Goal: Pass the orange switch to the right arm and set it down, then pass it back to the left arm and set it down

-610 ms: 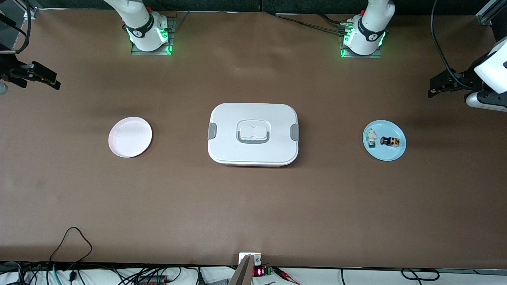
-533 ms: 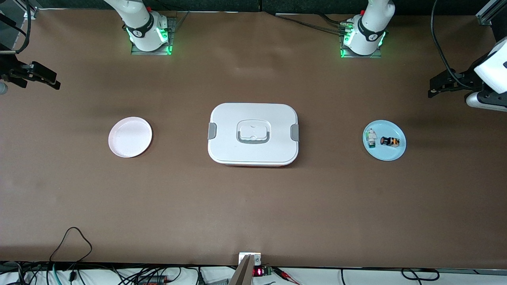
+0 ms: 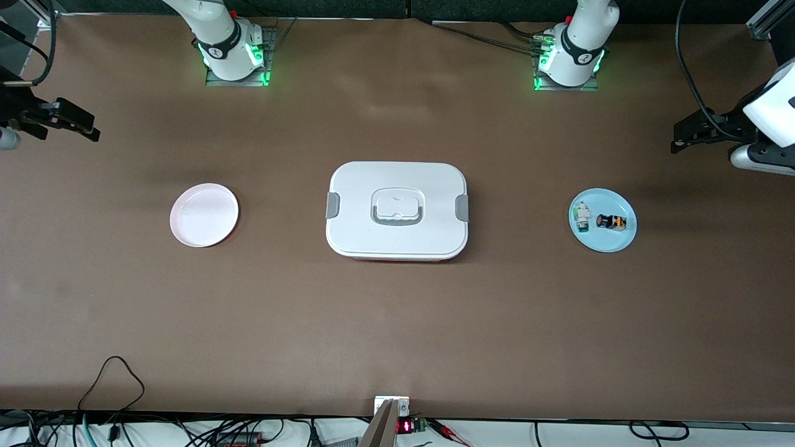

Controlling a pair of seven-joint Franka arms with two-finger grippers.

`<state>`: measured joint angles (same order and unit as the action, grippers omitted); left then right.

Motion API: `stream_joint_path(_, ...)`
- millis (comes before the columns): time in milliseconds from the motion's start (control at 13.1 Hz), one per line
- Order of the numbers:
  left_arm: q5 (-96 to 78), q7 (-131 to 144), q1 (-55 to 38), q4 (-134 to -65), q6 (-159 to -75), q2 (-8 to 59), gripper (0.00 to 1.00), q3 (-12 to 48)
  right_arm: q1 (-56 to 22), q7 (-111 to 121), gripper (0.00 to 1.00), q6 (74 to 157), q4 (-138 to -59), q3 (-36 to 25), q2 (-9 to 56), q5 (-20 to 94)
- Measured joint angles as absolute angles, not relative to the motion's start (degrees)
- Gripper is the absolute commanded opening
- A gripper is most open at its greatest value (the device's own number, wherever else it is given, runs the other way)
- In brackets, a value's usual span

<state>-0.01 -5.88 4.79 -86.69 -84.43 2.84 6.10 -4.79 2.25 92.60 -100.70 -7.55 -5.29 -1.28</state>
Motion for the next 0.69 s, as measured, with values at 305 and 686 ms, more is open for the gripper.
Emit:
stream_joint_path(305, 0.0, -5.9, 6.1, -87.5, -82.4, 4.5, 1.00, 6.0, -6.2, 2.2, 1.00, 93.8, -98.8, -7.6, -3.8, -1.3)
stream_joint_path(686, 1.4, -6.0, 6.3, -88.4, -82.6, 11.1, 1.00, 6.0, -5.3, 2.2, 1.00, 93.8, -96.5, -8.4, -3.1, -2.7)
